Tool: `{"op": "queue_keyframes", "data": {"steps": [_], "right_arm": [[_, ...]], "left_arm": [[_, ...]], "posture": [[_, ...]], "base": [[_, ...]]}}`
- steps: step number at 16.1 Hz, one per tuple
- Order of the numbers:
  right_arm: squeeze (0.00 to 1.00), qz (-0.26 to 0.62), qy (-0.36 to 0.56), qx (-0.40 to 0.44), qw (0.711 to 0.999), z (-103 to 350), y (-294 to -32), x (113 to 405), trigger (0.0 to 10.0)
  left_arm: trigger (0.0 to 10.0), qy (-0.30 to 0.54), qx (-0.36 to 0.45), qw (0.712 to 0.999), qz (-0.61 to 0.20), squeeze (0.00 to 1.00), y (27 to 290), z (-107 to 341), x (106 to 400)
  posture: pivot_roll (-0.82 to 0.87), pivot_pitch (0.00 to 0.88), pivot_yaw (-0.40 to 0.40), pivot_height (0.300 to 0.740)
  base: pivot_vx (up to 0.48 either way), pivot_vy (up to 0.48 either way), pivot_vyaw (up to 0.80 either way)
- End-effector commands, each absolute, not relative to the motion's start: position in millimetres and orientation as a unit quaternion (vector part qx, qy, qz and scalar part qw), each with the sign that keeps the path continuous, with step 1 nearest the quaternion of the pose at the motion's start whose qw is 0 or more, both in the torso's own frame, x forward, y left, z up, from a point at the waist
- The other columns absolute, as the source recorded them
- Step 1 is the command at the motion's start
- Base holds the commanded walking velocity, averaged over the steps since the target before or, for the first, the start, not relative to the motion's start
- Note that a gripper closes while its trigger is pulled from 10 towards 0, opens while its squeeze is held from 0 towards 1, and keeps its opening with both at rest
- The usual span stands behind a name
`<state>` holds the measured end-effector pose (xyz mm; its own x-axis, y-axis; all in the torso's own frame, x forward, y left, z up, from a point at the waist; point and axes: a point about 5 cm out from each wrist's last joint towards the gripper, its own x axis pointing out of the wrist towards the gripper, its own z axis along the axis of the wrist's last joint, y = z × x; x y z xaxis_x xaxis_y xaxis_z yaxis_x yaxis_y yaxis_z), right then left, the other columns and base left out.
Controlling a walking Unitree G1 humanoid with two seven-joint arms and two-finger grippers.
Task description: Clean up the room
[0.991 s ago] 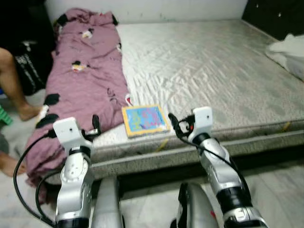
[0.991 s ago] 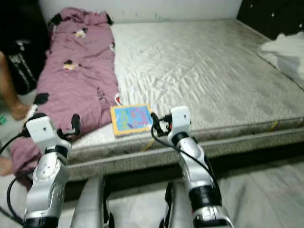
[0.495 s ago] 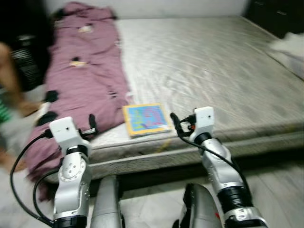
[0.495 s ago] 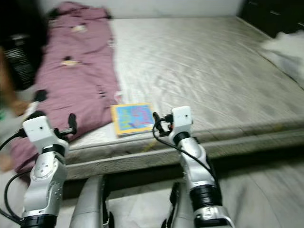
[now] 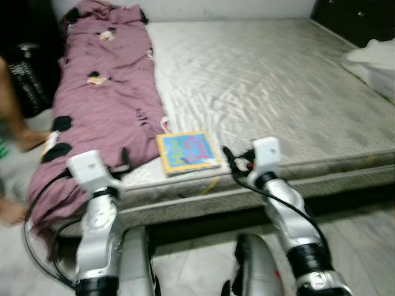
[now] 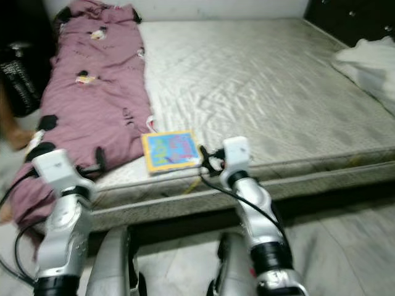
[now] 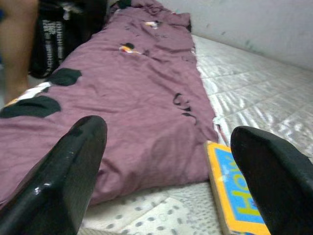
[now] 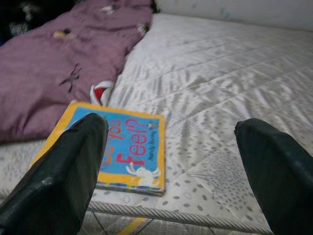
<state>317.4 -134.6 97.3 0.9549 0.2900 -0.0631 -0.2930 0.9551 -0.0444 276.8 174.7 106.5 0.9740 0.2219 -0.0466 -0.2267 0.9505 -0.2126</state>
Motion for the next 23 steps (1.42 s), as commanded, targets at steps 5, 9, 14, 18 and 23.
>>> {"op": "queue_keyframes", "data": {"steps": [5, 9, 14, 18, 23], "right_arm": [[0.0, 0.155, 0.026, -0.025, 0.987, 101.5, -131.5, 320.1, 10.0], [0.0, 0.154, 0.024, -0.027, 0.987, 102.8, -133.7, 319.3, 10.0], [0.0, 0.147, 0.034, -0.024, 0.988, 101.2, -138.0, 319.1, 10.0], [0.0, 0.144, 0.036, -0.024, 0.989, 100.4, -138.3, 319.3, 10.0], [0.0, 0.147, 0.034, -0.024, 0.988, 100.4, -137.6, 319.0, 10.0]], "left_arm": [[10.0, 0.017, -0.118, 0.986, 0.113, 0.0, 172.9, 102.0, 276.7], [10.0, 0.028, -0.127, 0.985, 0.113, 0.0, 169.5, 98.5, 278.5], [10.0, 0.026, -0.13, 0.984, 0.118, 0.0, 170.2, 98.1, 279.8], [10.0, 0.011, -0.122, 0.986, 0.11, 0.0, 171.8, 102.2, 282.7], [10.0, 0.017, -0.127, 0.986, 0.11, 0.0, 168.5, 101.2, 284.5]], "posture": [[-0.04, 0.057, -0.038, 0.568], [-0.04, 0.057, -0.047, 0.568], [-0.04, 0.059, -0.049, 0.568], [-0.05, 0.051, -0.043, 0.568], [-0.05, 0.043, -0.042, 0.568]], "base": [[0.245, 0.0, 0.24], [0.079, 0.0, 0.0], [0.0, 0.0, 0.0], [0.0, 0.0, -0.8], [0.12, 0.0, 0.0]]}}
